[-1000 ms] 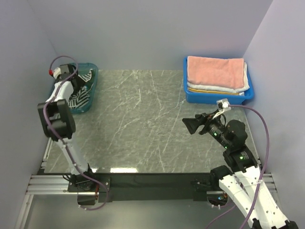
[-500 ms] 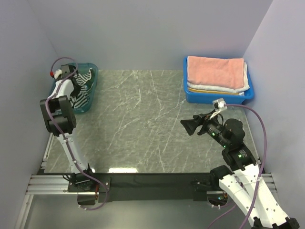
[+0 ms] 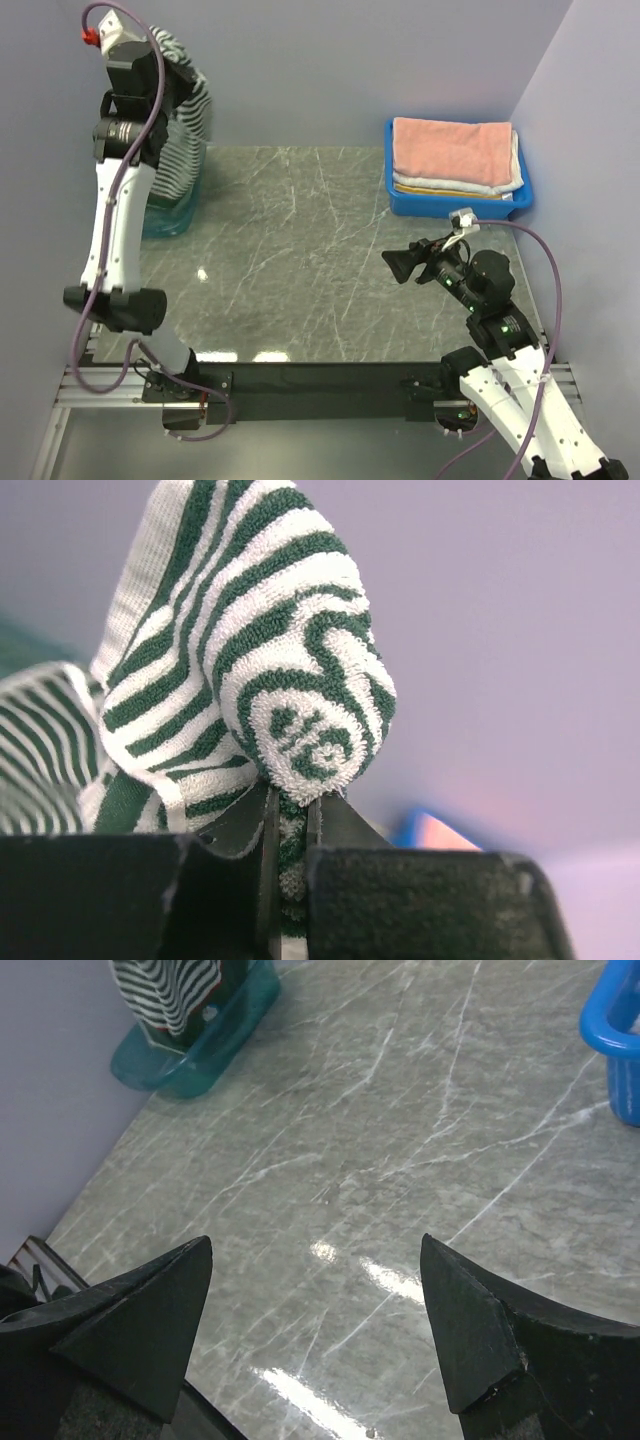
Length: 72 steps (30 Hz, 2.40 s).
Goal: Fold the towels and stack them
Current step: Grab crumpled towel, then move the towel to the center of the board, then flatten out the crumpled towel
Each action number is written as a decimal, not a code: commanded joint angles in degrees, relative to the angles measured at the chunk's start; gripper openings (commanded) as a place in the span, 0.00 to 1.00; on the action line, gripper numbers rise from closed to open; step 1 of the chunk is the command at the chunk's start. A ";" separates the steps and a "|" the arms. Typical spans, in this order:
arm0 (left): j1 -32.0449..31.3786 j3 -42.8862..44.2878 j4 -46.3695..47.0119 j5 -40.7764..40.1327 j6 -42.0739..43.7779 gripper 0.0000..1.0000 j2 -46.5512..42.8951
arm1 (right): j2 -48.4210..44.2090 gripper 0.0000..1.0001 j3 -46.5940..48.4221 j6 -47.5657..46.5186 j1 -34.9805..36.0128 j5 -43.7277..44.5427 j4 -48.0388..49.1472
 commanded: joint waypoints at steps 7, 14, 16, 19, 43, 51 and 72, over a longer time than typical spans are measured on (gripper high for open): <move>-16.54 -10.83 7.79 6.91 -3.74 0.01 -14.17 | -3.41 0.90 0.38 -0.82 0.38 4.25 -1.97; -33.43 -46.84 19.66 7.69 -6.29 0.04 -30.08 | -3.76 0.90 0.03 -0.82 0.38 5.75 -2.59; -40.52 -51.62 20.54 9.01 -4.37 0.06 -30.98 | -3.50 0.90 -0.33 -0.91 0.38 5.48 -2.32; -49.08 -59.89 20.63 10.86 -2.42 0.09 -30.46 | -2.27 0.90 -0.59 -1.00 0.47 5.75 -1.89; -56.68 -76.44 2.44 -18.23 -19.13 0.92 -48.22 | 39.71 0.68 9.86 -0.03 6.79 4.68 3.74; -29.95 -71.61 15.88 -4.52 -8.06 0.83 -30.31 | 58.27 0.61 24.10 -1.08 9.87 10.05 4.88; -22.99 -26.33 1.73 -15.68 -2.34 0.88 19.29 | 83.51 0.62 40.01 -1.35 13.30 20.51 2.77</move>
